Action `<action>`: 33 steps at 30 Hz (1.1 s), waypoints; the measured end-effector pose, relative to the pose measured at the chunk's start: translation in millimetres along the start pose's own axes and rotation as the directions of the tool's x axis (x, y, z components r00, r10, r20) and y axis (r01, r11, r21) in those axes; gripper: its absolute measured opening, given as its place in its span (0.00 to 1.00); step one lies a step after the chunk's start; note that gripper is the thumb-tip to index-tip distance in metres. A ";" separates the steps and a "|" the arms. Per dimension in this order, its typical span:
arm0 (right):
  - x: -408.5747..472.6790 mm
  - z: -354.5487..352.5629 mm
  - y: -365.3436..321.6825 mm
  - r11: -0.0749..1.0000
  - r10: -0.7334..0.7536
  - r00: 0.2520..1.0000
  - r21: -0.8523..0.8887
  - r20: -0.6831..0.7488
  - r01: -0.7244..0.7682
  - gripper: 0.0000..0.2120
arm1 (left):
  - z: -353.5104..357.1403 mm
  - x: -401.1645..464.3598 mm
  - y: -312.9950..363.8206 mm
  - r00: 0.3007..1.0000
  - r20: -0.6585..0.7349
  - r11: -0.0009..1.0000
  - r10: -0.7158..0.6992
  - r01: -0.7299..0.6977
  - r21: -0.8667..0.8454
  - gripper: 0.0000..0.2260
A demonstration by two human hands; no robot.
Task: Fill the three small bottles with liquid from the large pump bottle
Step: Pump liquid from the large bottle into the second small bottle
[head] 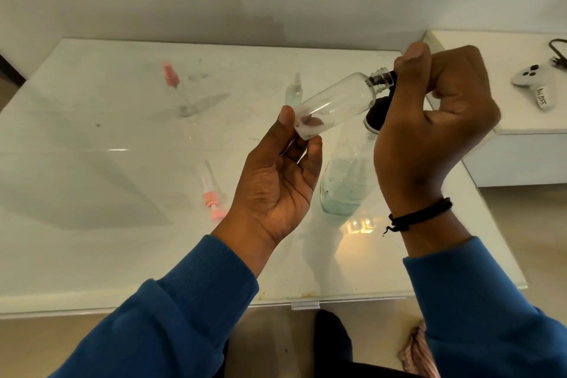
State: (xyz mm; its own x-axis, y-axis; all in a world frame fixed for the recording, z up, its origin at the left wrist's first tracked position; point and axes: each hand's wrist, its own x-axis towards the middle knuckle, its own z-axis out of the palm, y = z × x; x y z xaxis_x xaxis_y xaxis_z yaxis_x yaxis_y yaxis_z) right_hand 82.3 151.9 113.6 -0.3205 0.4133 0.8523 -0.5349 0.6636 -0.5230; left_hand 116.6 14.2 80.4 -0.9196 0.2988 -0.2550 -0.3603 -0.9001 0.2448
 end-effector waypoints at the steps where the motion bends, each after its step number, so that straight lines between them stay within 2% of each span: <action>1: 0.3 0.1 -0.7 1.000 0.001 1.000 -0.004 -0.006 -0.001 0.18 | 0.8 -0.1 -0.1 1.000 -0.006 1.000 0.002 -0.002 0.006 0.31; 6: -5.8 -1.2 -0.1 1.000 0.012 1.000 0.009 0.013 -0.012 0.17 | 0.9 -1.6 0.6 1.000 -0.004 1.000 -0.009 0.009 -0.001 0.28; 12: -0.3 1.6 -1.7 1.000 -0.005 1.000 -0.009 -0.023 0.005 0.18 | 2.5 -1.7 -0.3 1.000 -0.016 1.000 0.000 0.001 0.017 0.29; 18: -0.6 -0.8 1.4 1.000 0.007 1.000 -0.006 0.002 -0.007 0.18 | 0.4 -1.8 -0.2 1.000 -0.001 1.000 -0.001 0.001 0.010 0.32; 33: 0.1 0.7 -3.2 1.000 0.024 1.000 0.003 0.005 -0.024 0.16 | 3.6 -2.1 -0.8 1.000 -0.008 1.000 0.002 -0.002 0.025 0.30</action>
State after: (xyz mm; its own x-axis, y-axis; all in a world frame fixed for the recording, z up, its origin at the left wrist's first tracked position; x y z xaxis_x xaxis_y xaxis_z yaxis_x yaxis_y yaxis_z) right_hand 83.4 149.4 115.4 -0.3367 0.4259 0.8398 -0.5295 0.6518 -0.5429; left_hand 118.2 15.5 84.1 -0.9193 0.2941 -0.2617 -0.3621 -0.8925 0.2690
